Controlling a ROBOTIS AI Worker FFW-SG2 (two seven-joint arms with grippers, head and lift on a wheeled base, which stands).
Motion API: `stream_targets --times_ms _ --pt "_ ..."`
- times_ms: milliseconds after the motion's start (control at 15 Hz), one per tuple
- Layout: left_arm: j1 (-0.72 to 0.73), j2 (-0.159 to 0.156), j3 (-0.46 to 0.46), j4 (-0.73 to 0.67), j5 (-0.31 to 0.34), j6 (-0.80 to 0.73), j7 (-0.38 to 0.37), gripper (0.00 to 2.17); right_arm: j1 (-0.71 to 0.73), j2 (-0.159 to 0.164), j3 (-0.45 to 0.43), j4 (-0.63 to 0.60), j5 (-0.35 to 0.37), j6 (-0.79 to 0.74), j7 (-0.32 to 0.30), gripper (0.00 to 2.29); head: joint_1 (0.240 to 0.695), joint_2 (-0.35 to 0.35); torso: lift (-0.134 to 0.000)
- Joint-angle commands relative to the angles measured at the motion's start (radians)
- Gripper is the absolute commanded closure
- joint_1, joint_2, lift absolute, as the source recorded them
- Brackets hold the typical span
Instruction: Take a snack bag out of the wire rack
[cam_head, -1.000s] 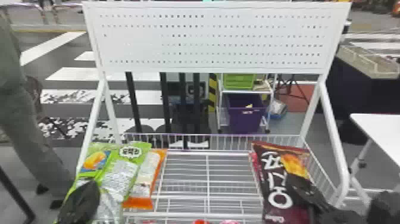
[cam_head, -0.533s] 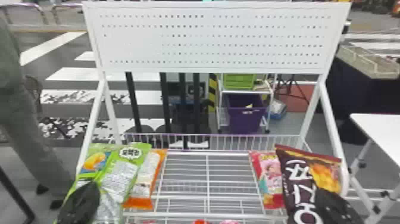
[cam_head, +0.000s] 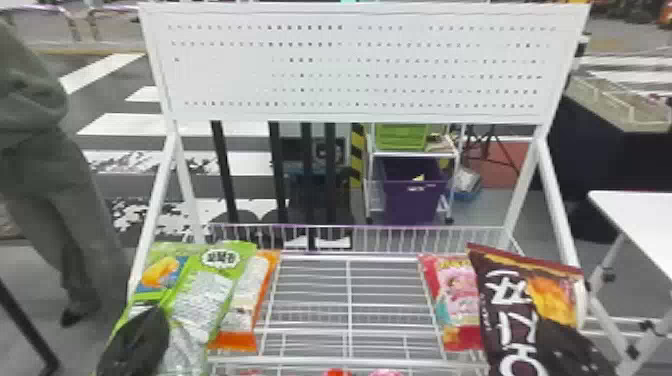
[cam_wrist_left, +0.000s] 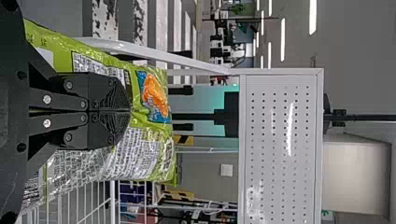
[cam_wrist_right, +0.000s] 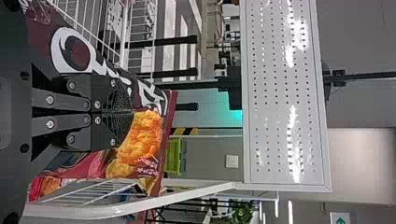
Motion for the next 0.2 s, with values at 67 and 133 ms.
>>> stream_targets --times_ms 67,133 --pt "0.001 0.000 0.000 -0.001 0.000 0.000 -0.001 1.79 0.001 0.000 -0.002 -0.003 0.001 0.000 0.000 2.25 0.499 0.000 0.000" --pt "0.001 0.000 0.000 -0.001 0.000 0.000 -0.001 1.79 0.001 0.000 -0.002 -0.001 0.001 0.000 0.000 2.25 0.499 0.000 0.000"
